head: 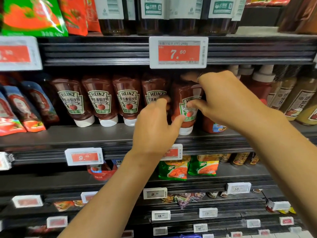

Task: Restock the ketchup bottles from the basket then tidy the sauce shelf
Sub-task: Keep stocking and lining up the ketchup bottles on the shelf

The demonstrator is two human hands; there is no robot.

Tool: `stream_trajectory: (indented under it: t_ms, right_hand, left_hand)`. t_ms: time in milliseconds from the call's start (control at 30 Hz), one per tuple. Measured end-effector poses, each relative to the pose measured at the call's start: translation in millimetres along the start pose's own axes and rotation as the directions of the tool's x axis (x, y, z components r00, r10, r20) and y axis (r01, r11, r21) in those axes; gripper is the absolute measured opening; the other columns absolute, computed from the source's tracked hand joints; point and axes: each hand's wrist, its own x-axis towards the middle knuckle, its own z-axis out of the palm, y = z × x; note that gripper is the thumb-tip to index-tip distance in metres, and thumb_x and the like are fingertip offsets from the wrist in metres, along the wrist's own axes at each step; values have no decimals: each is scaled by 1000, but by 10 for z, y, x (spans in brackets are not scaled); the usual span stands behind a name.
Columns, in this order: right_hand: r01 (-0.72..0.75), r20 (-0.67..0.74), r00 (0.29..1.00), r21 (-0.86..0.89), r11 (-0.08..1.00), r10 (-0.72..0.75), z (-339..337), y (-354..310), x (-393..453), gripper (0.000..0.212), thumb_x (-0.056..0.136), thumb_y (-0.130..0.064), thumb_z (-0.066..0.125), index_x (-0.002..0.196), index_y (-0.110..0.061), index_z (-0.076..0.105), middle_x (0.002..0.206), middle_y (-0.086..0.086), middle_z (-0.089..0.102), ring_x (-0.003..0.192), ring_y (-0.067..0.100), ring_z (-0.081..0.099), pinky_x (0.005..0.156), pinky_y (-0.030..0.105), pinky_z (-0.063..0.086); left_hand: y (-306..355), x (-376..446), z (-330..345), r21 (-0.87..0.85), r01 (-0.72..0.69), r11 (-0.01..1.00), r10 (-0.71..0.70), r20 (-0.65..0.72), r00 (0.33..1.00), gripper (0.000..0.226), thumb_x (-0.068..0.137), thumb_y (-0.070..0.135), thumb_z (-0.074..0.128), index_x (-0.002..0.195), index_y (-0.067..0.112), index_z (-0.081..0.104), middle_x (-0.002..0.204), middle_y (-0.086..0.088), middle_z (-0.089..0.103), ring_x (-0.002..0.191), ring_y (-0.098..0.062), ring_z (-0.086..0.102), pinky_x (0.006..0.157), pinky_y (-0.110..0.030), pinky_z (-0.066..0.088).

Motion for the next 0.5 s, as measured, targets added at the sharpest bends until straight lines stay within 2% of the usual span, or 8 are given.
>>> stream_trajectory:
  t_ms: [100,200,267,300,333,400,433,500]
  right_hand:
    - [-89,-6,996,-66,994,89,70,-43,15,42,88,-34,75,122,-14,62,101,11,67,99,36,64,75,38,51]
    - [-152,-17,988,-74,986,151,143,-91,21,50,89,-28,72,136,-18,57,113,17,67,104,39,61,82,39,51]
    - [-166,-42,985,-29,986,165,193,-127,10,60,87,-20,71,144,-19,51,123,19,62,108,42,59,87,41,50]
    - [-176,-56,983,5,984,176,220,-149,-7,67,85,-16,71,148,-20,47,131,19,56,111,43,57,90,42,50]
    - [-192,-59,979,40,980,195,252,-176,-33,74,84,-15,72,151,-22,42,140,19,48,115,43,55,93,43,49]
    - [-241,-25,969,97,966,244,340,-225,-101,82,83,-16,75,153,-21,35,149,19,35,116,45,55,94,44,49]
    - [-261,-5,965,111,959,263,388,-238,-132,82,83,-16,76,153,-19,35,149,20,33,113,46,57,92,44,50]
    - [-278,-7,960,120,953,280,464,-247,-164,75,83,-15,76,149,-13,39,145,24,36,108,47,58,86,42,51]
  left_hand:
    - [-51,85,-195,251,-110,962,178,-268,947,30,83,34,76,95,9,63,80,-1,52,79,-24,49,73,-34,37]
    - [-111,213,-310,405,-42,913,149,-237,960,38,73,37,81,90,8,64,77,-15,58,77,-40,57,73,-47,44]
    - [-161,299,-360,418,-44,907,118,-152,981,40,70,44,79,84,11,60,75,-16,58,78,-44,61,70,-46,46]
    - [-198,333,-365,408,-54,912,106,-106,989,43,70,47,76,91,13,61,85,-18,62,89,-46,63,75,-47,50]
    - [-237,358,-361,413,-67,908,104,-68,992,57,69,51,74,112,15,61,108,-20,63,110,-47,58,89,-56,50]
    - [-330,386,-341,472,-123,873,151,-22,988,93,68,57,75,148,27,39,150,-9,42,145,-38,30,115,-64,25]
    - [-361,388,-328,489,-148,859,185,-27,982,101,67,58,78,153,30,32,156,-4,35,149,-33,20,118,-64,16]
    - [-397,382,-303,491,-166,855,214,-42,976,105,65,57,81,153,30,31,156,-2,34,150,-29,16,119,-64,11]
